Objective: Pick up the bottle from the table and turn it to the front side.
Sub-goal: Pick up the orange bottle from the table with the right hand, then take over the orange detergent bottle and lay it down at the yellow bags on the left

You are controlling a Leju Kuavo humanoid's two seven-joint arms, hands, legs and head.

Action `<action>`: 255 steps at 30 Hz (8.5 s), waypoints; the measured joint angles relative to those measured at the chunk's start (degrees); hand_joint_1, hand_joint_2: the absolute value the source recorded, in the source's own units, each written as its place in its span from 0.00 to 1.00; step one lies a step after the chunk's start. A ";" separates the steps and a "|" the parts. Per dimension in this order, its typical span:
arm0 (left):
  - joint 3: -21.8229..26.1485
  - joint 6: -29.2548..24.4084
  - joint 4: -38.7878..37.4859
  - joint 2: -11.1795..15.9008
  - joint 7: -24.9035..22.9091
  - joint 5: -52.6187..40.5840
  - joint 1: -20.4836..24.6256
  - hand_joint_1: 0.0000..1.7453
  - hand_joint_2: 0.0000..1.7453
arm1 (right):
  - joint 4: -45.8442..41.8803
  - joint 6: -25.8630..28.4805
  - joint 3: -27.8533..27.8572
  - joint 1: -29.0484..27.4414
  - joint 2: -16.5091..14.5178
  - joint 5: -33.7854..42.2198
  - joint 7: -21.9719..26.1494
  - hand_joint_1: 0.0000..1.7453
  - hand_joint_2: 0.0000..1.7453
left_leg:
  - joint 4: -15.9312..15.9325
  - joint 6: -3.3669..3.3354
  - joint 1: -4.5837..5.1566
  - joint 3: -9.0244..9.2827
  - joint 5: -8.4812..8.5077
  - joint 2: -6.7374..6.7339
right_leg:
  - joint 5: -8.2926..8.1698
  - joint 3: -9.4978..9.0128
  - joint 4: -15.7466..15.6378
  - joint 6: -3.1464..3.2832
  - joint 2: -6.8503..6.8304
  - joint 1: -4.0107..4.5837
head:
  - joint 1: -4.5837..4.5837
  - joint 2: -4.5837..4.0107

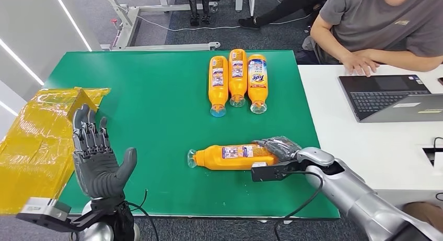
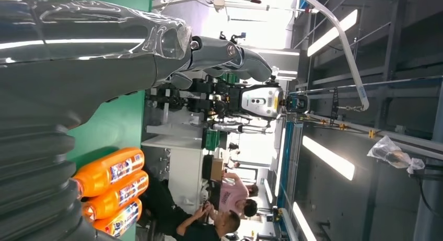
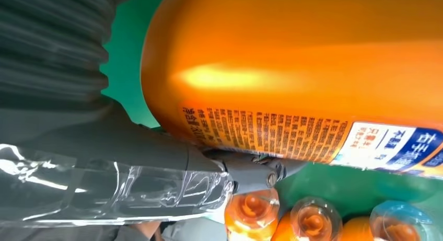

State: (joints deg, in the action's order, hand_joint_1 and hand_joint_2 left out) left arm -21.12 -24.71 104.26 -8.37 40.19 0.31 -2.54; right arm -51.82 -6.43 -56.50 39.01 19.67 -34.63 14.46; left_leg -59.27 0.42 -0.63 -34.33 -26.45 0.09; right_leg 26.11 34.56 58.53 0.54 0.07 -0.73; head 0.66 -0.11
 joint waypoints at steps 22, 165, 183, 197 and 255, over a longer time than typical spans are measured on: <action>0.01 0.01 -1.13 -0.50 0.00 0.68 0.84 0.00 1.00 | -12.82 43.15 13.40 -18.54 -6.23 3.30 10.70 1.00 1.00 | 0.04 0.00 -0.02 -0.03 -0.02 0.03 | 0.06 0.02 0.00 -0.01 -0.05 0.03 | 0.01 0.00; -2.33 2.05 -50.15 38.33 -12.74 -72.05 29.40 1.00 1.00 | -36.59 46.45 21.12 -30.12 -23.83 26.30 25.57 0.00 1.00 | 0.07 0.29 -0.12 -0.03 0.14 -0.13 | -0.02 0.19 0.16 0.25 0.15 0.14 | -0.01 0.00; -12.38 6.26 -71.38 33.89 -7.28 -71.86 44.59 0.00 1.00 | -36.73 46.45 23.43 -28.05 -24.73 25.99 25.57 0.00 1.00 | 0.06 0.29 -0.13 -0.04 0.15 -0.12 | -0.03 0.19 0.16 0.25 0.15 0.14 | -0.01 0.00; -14.08 11.42 -75.13 31.45 -5.16 -66.11 45.70 0.00 1.00 | -36.62 46.45 23.49 -28.16 -24.94 25.00 25.57 0.00 1.00 | 0.06 0.29 -0.15 -0.03 0.15 -0.13 | -0.03 0.19 0.18 0.25 0.15 0.14 | -0.02 0.00; 6.86 5.12 -7.94 -2.70 0.02 5.34 4.96 0.00 1.00 | -29.03 45.86 14.67 -25.96 -22.27 27.87 23.19 0.00 1.00 | 0.07 0.21 -0.07 -0.08 0.08 -0.12 | -0.05 0.19 0.10 0.17 0.14 0.03 | -0.01 0.00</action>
State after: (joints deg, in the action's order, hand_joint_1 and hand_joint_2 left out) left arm -14.26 -19.59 96.32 -11.07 40.22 5.66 2.42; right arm -80.85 39.43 -41.83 13.05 -2.60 -6.76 37.65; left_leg -59.20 0.63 -0.70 -34.41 -26.37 -0.04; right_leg 26.07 34.74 58.63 0.71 0.21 -0.70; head 0.65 -0.11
